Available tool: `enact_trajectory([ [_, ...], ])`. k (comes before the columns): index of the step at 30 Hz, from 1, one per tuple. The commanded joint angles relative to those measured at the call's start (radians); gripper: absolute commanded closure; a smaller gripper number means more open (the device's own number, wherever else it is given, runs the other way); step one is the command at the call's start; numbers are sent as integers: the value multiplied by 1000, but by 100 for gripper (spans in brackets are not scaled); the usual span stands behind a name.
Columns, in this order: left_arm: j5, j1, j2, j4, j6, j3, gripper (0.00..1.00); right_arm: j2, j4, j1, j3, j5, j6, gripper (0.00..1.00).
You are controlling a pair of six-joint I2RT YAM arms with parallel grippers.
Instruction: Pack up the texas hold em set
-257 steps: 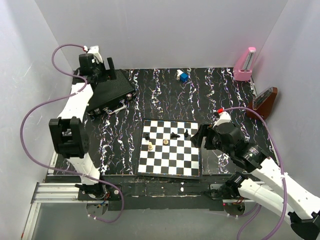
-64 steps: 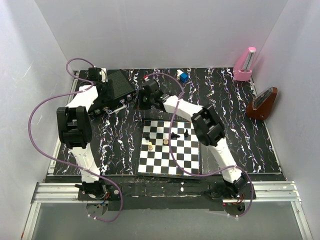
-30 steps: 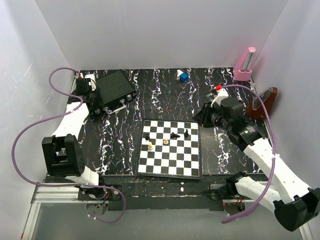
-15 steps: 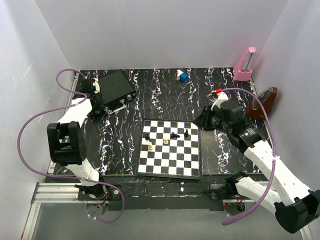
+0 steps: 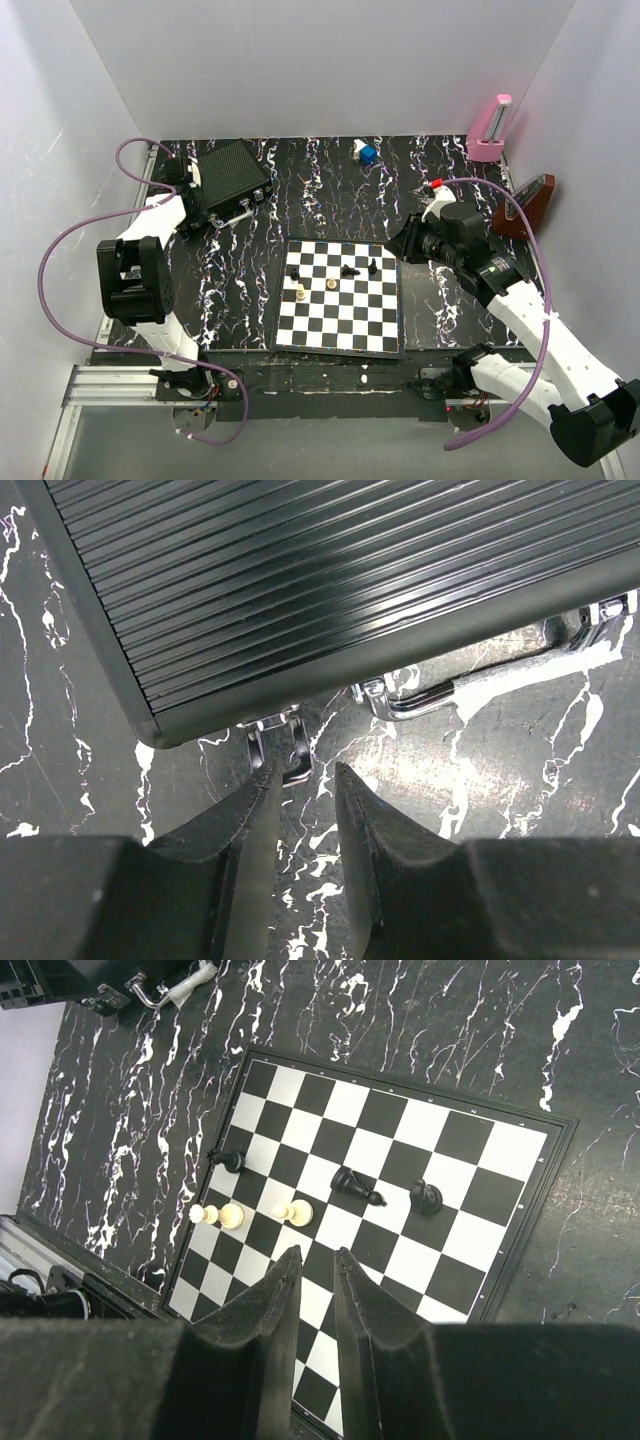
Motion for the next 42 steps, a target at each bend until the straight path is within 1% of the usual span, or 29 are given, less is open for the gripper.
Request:
enact_trajectory([
  [1,-14,5,-1,-1,10,21,74,-18,43,-4,-12,-3,3,73],
  [17,-11,4,22,-7,-7,-21,79,-28,64,-5,-33,-6,26,73],
  [42,-49,-22,81,-29,-2,-18,81,-37,61,-5,-45,-9,34,73],
])
